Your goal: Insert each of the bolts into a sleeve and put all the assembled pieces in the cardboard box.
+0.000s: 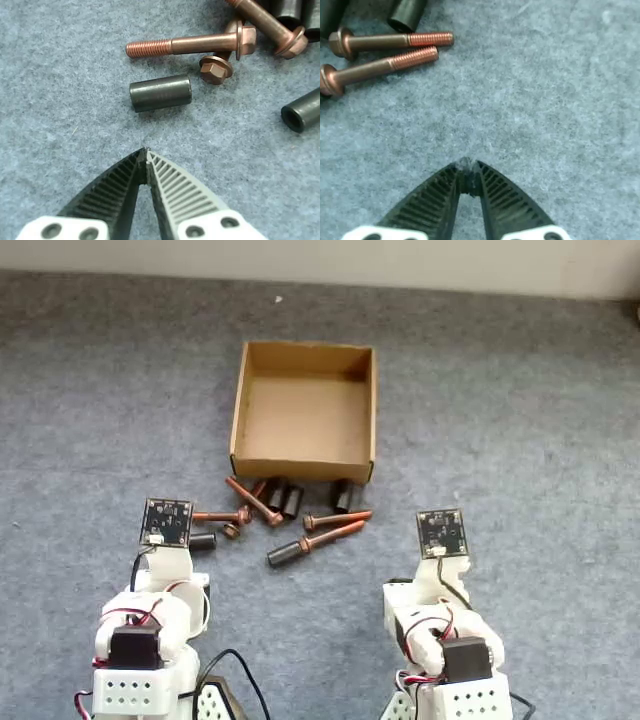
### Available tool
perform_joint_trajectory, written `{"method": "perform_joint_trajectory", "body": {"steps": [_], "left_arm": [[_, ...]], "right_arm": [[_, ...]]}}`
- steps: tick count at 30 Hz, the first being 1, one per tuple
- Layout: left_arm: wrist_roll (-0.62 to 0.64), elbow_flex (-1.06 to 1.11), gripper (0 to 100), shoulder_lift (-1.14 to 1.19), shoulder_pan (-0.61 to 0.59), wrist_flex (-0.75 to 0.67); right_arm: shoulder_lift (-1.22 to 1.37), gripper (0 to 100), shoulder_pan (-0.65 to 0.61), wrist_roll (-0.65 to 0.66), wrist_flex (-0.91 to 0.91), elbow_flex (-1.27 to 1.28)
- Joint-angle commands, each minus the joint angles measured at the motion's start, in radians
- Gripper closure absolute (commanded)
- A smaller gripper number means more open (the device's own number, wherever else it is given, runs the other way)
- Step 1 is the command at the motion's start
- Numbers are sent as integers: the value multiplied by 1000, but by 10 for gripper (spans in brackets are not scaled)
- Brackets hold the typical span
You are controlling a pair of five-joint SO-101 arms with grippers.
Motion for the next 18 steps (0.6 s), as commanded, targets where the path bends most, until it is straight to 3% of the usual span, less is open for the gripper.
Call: {"method": "perform_joint_trajectory", "body": {"steps": [1,6,9,11,18], "left_arm": [[-12,19,994,-7,-12,2],[-12,19,994,-7,-12,2],[-12,19,994,-7,-12,2],[-12,19,994,-7,-12,2],[-12,19,994,-7,-12,2]], "right_arm": [[-16,993,24,12,10,105],[-16,991,133,51,-64,50],[-16,991,145,265,-150,8],[-16,991,150,336,-173,-13],[-12,964,142,374,-170,-214]]}}
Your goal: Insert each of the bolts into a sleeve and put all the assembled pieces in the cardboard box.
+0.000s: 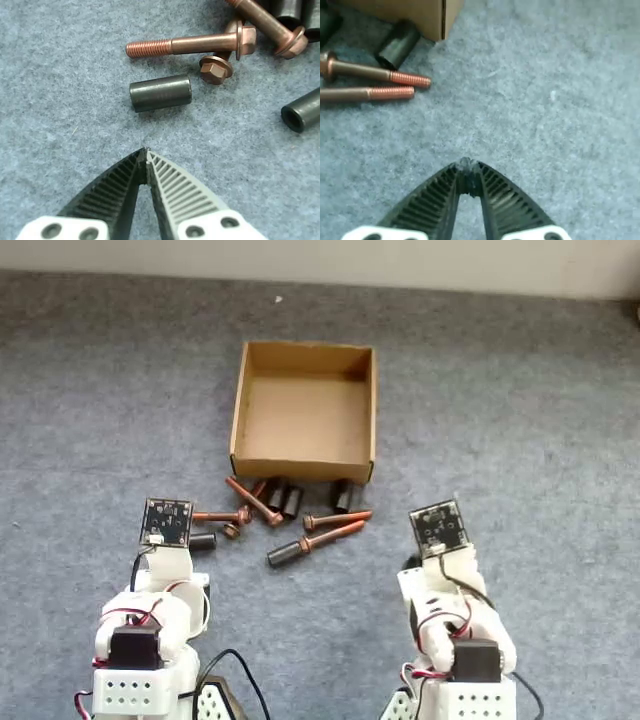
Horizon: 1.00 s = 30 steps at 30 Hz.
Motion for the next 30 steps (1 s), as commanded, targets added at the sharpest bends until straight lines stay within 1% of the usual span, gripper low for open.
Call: {"method": "perform_joint_trajectory", "body": {"steps": [1,4,5,10,14,17,22,30], "left_arm": [[-12,19,994,-7,-12,2],[-12,19,994,-7,-12,2],[-12,19,994,-7,-12,2],[-12,19,994,-7,-12,2],[-12,19,994,-7,-12,2],[-12,19,994,-7,-12,2],[-12,19,994,-7,-12,2],[-12,19,994,-7,-12,2]], "right_arm": [[1,950,-8,18,-24,-171],[117,933,-68,12,-24,-269],[179,933,-90,-8,-28,-309],[562,919,-208,-157,-25,-541],[872,858,-289,-307,-24,-700],[1067,835,-334,-376,-24,-809],[1339,835,-400,-451,-30,-998],[1732,835,-438,-517,-31,-1270]]}}
